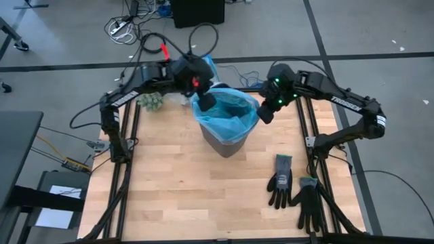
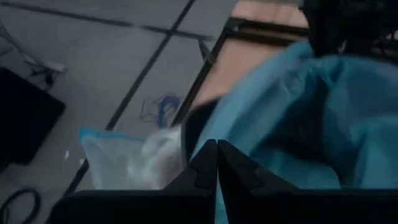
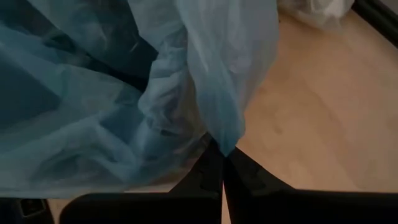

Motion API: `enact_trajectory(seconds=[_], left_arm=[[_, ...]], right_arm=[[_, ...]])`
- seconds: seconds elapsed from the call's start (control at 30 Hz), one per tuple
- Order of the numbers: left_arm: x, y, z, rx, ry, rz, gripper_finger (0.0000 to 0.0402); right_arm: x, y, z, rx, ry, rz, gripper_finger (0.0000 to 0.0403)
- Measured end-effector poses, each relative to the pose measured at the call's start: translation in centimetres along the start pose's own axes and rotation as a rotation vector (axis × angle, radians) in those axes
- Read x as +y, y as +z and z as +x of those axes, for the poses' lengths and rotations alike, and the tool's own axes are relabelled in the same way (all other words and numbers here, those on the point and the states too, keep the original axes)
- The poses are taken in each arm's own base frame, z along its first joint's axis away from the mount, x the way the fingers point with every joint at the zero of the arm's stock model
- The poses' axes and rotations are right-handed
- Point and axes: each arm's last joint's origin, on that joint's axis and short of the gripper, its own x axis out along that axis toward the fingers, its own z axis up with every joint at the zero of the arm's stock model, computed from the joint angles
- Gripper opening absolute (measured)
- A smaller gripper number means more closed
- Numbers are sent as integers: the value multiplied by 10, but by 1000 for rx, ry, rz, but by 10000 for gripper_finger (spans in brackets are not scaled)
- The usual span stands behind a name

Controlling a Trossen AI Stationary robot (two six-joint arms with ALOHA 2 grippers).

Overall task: Place trash/remove bag and relplace
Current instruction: Insert the new blue trash bag into the trash bin

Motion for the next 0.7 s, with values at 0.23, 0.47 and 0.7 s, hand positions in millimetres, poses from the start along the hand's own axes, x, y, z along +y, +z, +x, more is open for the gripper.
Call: enact_trajectory(seconds=[0.23,0.47,0.7], left_arm=[[8,-26,-3,257,74,-10,21],[7,-26,-1,250,101,-38,21],[8,-29,0,271,147,-64,21]], right_arm=[[-4,1,0,1,-8,-69,1],[-12,-2,-21,-52,-53,-95,37],[-17,-6,-32,-68,-119,-164,93]])
